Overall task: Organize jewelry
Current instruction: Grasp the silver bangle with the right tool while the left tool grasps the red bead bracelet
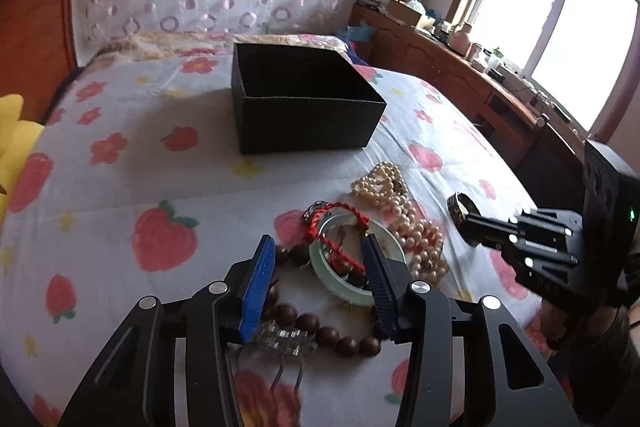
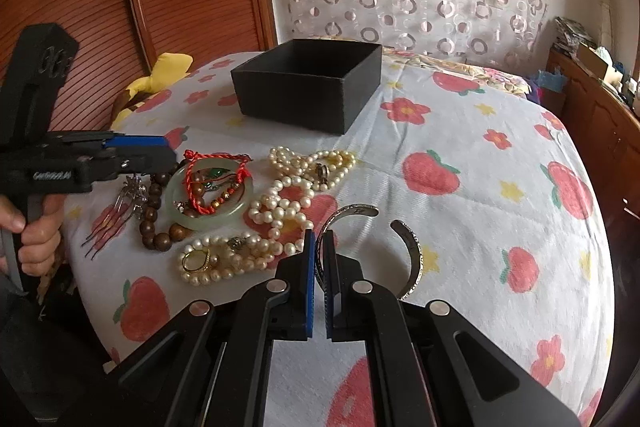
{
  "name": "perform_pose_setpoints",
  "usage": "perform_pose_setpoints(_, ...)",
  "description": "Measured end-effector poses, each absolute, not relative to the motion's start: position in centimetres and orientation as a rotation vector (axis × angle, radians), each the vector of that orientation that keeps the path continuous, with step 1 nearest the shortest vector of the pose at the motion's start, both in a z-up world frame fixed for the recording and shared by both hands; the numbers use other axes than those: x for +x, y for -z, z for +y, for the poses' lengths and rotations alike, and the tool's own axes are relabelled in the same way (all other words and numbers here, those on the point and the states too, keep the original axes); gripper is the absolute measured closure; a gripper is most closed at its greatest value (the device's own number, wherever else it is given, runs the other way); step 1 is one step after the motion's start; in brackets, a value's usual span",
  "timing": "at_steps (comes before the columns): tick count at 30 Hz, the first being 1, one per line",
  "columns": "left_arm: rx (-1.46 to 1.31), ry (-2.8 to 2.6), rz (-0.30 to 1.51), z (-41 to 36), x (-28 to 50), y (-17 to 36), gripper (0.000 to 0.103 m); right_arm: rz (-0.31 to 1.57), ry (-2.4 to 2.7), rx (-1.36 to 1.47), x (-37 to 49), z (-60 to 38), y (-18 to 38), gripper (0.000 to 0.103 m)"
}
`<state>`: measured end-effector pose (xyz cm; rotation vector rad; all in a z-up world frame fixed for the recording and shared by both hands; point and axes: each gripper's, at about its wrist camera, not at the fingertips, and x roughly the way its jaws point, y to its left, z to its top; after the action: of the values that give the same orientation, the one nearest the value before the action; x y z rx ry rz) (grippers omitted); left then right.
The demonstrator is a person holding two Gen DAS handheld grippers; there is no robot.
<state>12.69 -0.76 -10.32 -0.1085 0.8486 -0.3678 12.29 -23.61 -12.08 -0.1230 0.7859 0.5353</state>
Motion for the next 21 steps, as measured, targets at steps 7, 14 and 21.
perform_pose_setpoints(7,-0.15,0.378,0.907,-0.8,15.3,11.5,0.071,0.781,-0.531,-0.125,12.2,-23.5,12.1,0.098)
perform_pose_setpoints(14,-0.151,0.398,0.916,-0.7,16.0,11.8,0.097,0.78,-0.533,-0.129,12.0,-23.1,11.9,0.098)
perform_pose_setpoints(21,-0.146,0.407,0.837,-1.0,15.7,9.1,0.097,0.767,-0.539,-0.131,12.0,-22.7,11.5,0.098)
